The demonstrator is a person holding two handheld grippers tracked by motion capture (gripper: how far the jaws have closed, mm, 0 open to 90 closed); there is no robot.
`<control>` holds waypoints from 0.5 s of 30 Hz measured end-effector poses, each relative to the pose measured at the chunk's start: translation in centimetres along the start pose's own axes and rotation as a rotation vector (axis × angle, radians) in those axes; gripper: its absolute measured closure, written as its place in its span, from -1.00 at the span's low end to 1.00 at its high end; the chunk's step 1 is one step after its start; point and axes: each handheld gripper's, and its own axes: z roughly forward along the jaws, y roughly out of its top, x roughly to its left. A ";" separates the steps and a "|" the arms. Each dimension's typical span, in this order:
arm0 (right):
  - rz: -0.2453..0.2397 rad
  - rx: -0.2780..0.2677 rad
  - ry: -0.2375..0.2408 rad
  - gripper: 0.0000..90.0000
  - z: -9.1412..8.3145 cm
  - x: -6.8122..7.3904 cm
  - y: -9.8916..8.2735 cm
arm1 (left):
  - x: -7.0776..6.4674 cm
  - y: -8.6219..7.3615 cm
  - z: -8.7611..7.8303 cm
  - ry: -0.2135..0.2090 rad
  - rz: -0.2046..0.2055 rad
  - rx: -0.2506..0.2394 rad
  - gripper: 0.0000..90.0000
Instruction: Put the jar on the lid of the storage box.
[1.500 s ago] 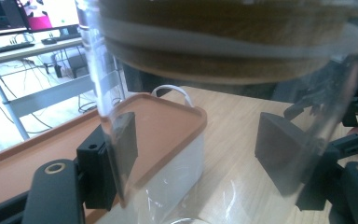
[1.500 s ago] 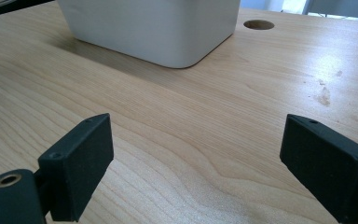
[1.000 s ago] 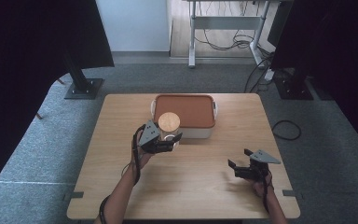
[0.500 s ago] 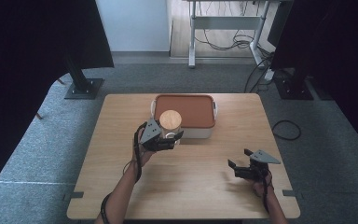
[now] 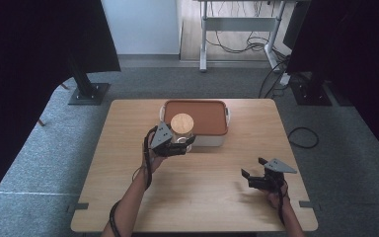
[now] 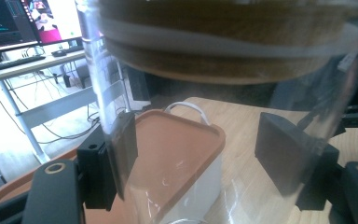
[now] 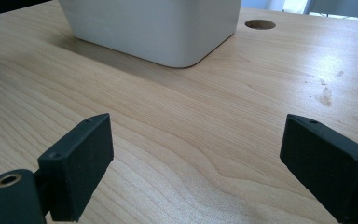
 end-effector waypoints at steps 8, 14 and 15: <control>-0.005 0.001 0.001 -0.79 0.0 0.0 0.0 | 0.4 0.3 0.3 0.008 0.003 -0.006 -0.42; -0.005 0.002 0.003 -0.79 0.0 0.0 0.0 | 0.7 0.3 0.5 0.010 0.005 -0.006 -0.42; -0.005 0.003 0.004 -0.79 0.0 0.0 0.0 | 0.8 0.3 0.5 0.010 0.004 -0.007 -0.42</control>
